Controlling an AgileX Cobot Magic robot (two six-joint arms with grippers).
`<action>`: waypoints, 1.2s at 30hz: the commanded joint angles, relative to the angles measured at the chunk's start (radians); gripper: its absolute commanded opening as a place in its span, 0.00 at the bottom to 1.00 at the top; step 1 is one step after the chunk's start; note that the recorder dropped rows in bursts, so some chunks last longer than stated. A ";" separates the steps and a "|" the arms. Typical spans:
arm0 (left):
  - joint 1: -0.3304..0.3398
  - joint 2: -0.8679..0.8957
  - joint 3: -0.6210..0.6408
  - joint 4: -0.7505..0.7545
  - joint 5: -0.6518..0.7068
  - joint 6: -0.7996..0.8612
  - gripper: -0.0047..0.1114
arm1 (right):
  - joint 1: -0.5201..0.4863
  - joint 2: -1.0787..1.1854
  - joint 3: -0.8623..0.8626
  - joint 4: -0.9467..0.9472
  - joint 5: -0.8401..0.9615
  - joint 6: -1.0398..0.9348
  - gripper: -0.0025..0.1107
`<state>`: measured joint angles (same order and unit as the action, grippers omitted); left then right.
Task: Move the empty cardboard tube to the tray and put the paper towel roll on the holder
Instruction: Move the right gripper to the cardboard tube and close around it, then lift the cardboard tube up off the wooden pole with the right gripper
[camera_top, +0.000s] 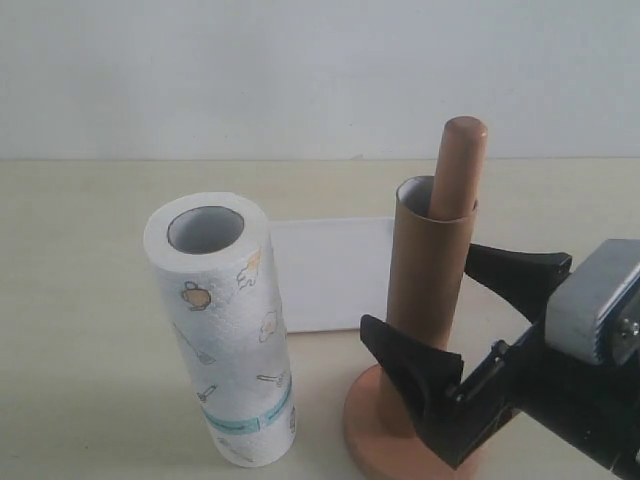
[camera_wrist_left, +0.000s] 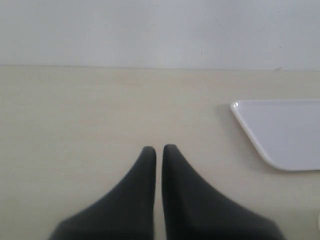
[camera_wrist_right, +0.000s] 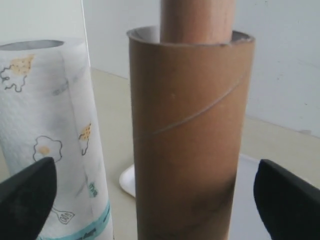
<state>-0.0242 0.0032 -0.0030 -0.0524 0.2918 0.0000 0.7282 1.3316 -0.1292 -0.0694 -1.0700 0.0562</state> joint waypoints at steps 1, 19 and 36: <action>0.002 -0.003 0.003 -0.010 -0.001 0.000 0.08 | 0.001 0.065 -0.006 0.009 -0.097 -0.006 0.95; 0.002 -0.003 0.003 -0.010 -0.001 0.000 0.08 | 0.001 0.077 -0.073 0.169 0.000 0.022 0.02; 0.002 -0.003 0.003 -0.010 -0.001 0.000 0.08 | 0.001 0.073 -0.073 0.029 -0.109 0.022 0.02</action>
<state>-0.0242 0.0032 -0.0030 -0.0524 0.2918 0.0000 0.7282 1.4052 -0.1981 -0.0190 -1.1256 0.0799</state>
